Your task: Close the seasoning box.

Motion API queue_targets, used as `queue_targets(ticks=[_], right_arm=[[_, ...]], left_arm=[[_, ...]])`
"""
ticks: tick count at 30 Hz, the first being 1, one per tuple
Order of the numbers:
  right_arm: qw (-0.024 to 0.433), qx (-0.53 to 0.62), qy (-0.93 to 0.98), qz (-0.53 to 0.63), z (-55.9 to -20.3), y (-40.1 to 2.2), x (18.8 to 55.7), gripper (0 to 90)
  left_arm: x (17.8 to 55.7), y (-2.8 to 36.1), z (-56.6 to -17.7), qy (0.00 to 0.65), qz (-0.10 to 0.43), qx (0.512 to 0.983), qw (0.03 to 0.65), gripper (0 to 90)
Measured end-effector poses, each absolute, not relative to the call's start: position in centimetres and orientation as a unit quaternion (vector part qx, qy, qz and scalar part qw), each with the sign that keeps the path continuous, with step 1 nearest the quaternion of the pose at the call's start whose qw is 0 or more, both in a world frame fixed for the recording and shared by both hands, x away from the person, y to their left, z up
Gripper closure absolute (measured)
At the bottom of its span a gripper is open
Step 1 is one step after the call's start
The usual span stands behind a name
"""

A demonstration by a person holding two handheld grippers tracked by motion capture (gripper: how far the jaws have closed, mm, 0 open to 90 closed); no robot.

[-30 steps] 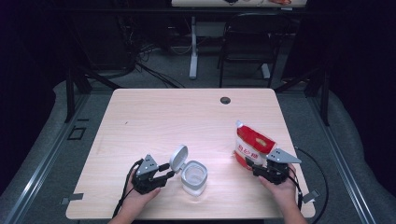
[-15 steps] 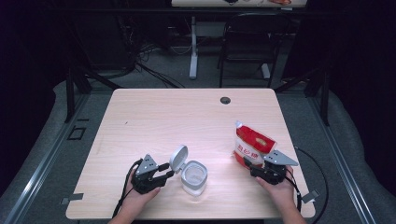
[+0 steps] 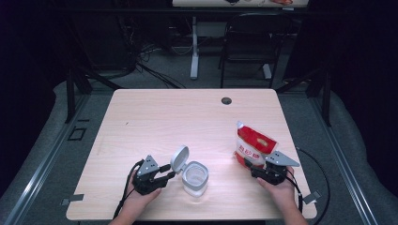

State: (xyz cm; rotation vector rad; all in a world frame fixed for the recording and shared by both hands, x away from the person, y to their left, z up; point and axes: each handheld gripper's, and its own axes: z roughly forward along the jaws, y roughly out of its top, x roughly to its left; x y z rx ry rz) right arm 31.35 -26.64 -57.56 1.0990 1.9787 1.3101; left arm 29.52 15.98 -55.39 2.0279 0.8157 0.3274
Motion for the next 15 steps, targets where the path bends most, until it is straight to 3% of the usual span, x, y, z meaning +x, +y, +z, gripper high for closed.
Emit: queue_targets(ticks=[15], right_arm=[[0.271,0.392,0.736,0.480,-57.91,-26.35,31.55,40.0]], left_arm=[[29.53,15.82,-55.49,0.328,0.130,0.821,0.449,64.7]])
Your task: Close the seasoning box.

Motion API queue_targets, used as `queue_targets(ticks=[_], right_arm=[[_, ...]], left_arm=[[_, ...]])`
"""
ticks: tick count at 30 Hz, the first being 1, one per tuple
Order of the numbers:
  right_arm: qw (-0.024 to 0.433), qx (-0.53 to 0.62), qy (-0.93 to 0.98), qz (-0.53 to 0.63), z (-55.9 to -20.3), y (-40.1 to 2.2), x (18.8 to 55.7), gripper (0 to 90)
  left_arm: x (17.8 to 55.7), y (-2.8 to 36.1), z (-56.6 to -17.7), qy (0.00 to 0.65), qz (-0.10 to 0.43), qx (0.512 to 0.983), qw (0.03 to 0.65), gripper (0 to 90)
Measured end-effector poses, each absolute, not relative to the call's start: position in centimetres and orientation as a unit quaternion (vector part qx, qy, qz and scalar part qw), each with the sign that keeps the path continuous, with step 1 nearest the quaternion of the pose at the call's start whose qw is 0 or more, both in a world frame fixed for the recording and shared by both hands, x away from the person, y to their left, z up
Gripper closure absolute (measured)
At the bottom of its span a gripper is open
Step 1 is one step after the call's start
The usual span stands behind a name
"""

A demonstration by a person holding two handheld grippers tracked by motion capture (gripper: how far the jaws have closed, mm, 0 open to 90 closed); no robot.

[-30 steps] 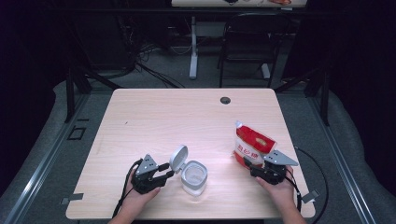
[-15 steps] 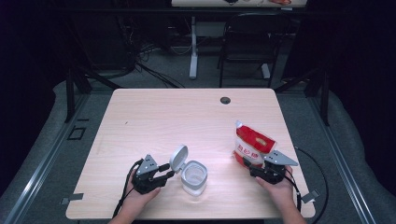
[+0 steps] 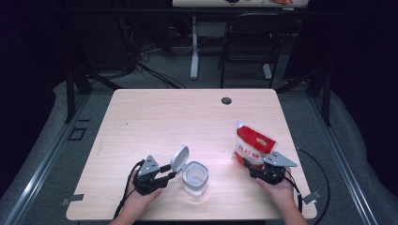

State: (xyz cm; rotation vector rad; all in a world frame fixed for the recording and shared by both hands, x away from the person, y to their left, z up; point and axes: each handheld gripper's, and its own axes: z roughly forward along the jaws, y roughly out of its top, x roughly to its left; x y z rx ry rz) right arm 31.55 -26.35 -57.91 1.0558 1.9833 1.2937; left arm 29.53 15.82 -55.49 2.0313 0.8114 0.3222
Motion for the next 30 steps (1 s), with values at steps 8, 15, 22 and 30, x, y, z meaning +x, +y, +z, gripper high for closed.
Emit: queue_targets(ticks=[8,15,22,30], right_arm=[[0.267,0.391,0.740,0.479,-57.79,-26.38,31.50,44.2],[0.265,0.398,0.739,0.475,-57.63,-26.42,31.37,46.4],[0.265,0.404,0.737,0.472,-57.49,-26.25,31.26,47.2],[0.276,0.395,0.746,0.460,-57.12,-26.02,31.05,47.9]], left_arm=[[29.53,15.84,-55.51,0.327,0.131,0.822,0.448,64.7],[29.49,15.94,-55.56,0.331,0.128,0.820,0.449,64.7],[29.44,15.81,-55.67,0.328,0.128,0.823,0.446,64.7],[29.44,15.70,-55.68,0.321,0.122,0.826,0.447,72.4]])
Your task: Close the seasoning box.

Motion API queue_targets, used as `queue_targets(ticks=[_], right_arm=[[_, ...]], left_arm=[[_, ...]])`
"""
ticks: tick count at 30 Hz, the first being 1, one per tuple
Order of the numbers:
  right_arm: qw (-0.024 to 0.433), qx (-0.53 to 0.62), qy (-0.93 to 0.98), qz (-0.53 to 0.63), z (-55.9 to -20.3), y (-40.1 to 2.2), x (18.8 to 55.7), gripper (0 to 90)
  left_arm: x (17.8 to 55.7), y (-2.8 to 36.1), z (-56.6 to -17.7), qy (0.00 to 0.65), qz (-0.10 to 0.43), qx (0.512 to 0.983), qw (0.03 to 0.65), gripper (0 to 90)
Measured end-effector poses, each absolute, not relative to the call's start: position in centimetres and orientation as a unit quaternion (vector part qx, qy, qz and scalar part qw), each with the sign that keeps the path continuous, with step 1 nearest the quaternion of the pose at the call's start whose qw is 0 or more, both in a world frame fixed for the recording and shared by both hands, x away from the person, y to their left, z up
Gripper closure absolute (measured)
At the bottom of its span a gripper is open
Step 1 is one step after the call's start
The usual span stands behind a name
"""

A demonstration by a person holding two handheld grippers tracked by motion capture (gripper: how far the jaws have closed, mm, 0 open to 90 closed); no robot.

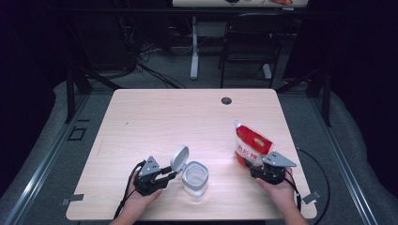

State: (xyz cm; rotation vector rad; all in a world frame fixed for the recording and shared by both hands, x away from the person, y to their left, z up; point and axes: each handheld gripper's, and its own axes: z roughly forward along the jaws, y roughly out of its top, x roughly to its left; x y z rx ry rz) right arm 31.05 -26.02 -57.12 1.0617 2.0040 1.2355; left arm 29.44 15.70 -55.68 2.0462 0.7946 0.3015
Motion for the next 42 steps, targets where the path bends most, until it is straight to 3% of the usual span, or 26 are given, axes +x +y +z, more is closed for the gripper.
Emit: queue_targets(ticks=[12,17,22,25,28,31,42], right_arm=[[0.285,0.394,0.748,0.452,-56.8,-26.0,30.8,48.7],[0.282,0.395,0.747,0.456,-56.8,-25.9,30.8,48.9],[0.281,0.392,0.747,0.457,-56.8,-25.9,30.8,49.0],[0.282,0.394,0.745,0.460,-56.9,-25.9,30.8,49.0],[0.282,0.393,0.745,0.459,-56.9,-26.0,30.8,49.0],[0.281,0.391,0.746,0.460,-57.0,-26.1,30.8,49.1],[0.273,0.387,0.749,0.464,-57.2,-26.6,30.7,49.1]], left_arm=[[29.6,15.5,-55.3,0.328,0.124,0.819,0.455,89.8],[30.1,15.7,-55.4,0.336,0.115,0.814,0.459,87.5],[29.8,15.4,-55.5,0.331,0.105,0.819,0.456,78.8],[29.8,14.7,-55.8,0.323,0.133,0.824,0.446,69.2],[30.1,14.3,-56.0,0.333,0.135,0.819,0.448,70.8],[30.6,14.0,-56.0,0.335,0.129,0.817,0.452,79.5],[32.0,13.4,-55.9,0.332,0.134,0.819,0.448,79.7]])
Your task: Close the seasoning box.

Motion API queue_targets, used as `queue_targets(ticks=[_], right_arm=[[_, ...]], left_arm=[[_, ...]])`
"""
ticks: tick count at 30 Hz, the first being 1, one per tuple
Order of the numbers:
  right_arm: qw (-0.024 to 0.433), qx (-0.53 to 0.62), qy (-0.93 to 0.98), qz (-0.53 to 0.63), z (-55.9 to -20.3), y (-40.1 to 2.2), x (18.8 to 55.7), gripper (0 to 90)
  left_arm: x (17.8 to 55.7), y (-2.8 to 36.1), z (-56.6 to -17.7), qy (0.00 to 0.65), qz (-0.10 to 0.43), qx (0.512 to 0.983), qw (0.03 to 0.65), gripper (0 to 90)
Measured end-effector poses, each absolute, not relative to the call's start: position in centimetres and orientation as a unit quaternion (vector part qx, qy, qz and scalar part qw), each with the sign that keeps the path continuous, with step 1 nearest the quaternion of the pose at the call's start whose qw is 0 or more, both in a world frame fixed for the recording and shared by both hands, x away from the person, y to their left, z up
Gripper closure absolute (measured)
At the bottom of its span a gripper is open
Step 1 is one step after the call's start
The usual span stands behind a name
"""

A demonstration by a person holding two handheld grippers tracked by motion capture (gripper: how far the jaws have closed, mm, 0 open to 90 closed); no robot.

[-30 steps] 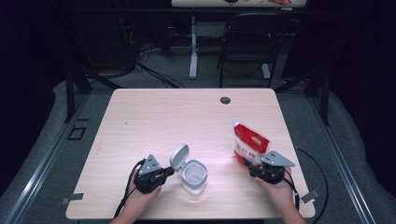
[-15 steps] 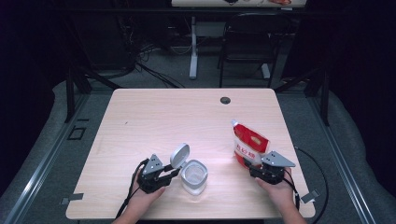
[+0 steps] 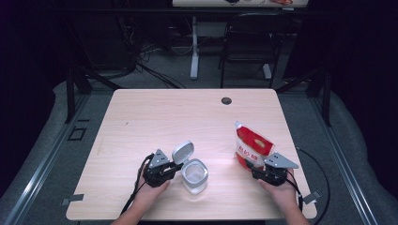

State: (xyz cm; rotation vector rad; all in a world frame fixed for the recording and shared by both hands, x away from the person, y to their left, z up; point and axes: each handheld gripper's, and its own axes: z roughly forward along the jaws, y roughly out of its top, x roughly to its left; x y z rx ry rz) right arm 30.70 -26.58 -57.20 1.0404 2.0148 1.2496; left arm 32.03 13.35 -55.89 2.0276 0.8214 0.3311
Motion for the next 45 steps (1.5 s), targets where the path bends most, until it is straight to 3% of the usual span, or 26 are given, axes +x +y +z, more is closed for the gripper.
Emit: queue_targets(ticks=[36,45], right_arm=[[0.245,0.400,0.743,0.477,-57.3,-27.1,30.8,49.3],[0.250,0.403,0.744,0.471,-57.1,-27.0,30.8,50.5]], left_arm=[[33.5,13.3,-55.8,0.335,0.112,0.810,0.468,78.1],[32.7,14.1,-55.6,0.343,0.094,0.818,0.452,72.8]])
